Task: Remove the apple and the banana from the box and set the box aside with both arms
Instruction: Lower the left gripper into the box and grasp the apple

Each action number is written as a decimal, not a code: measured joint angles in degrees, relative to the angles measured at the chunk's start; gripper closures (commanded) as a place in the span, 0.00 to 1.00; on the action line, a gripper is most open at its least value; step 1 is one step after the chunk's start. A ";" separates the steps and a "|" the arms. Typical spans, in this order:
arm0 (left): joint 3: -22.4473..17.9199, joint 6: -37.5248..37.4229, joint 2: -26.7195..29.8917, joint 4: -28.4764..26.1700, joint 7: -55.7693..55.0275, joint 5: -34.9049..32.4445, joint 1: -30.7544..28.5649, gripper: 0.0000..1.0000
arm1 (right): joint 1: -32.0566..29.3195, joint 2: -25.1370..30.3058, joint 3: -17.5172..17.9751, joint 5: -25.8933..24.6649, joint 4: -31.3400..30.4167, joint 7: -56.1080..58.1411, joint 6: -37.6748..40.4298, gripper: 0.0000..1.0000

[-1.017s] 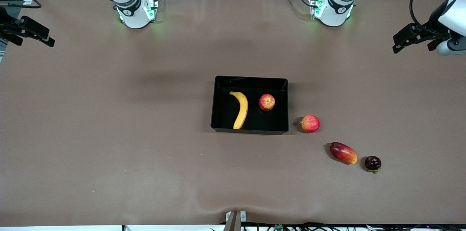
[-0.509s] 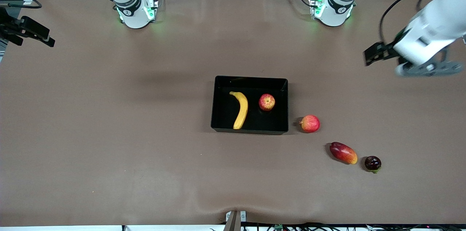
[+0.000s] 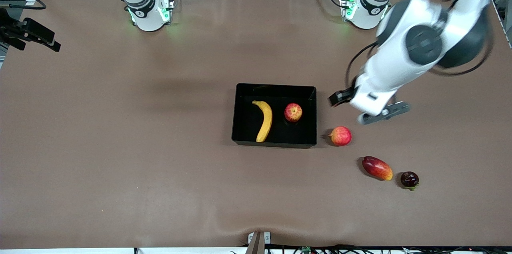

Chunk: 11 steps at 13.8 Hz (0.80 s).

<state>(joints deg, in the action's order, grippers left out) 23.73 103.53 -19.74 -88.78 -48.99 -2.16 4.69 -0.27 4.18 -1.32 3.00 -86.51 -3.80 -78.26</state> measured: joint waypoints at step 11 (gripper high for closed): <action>0.07 20.00 -14.51 -7.89 -22.39 -7.26 9.07 0.00 | 2.33 -0.23 0.28 0.05 -0.08 -0.05 -0.14 0.00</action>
<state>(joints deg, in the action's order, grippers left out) 23.80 123.53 -34.25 -96.68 -71.38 -9.42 13.76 2.05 3.94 -1.04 3.06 -86.59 -3.85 -78.40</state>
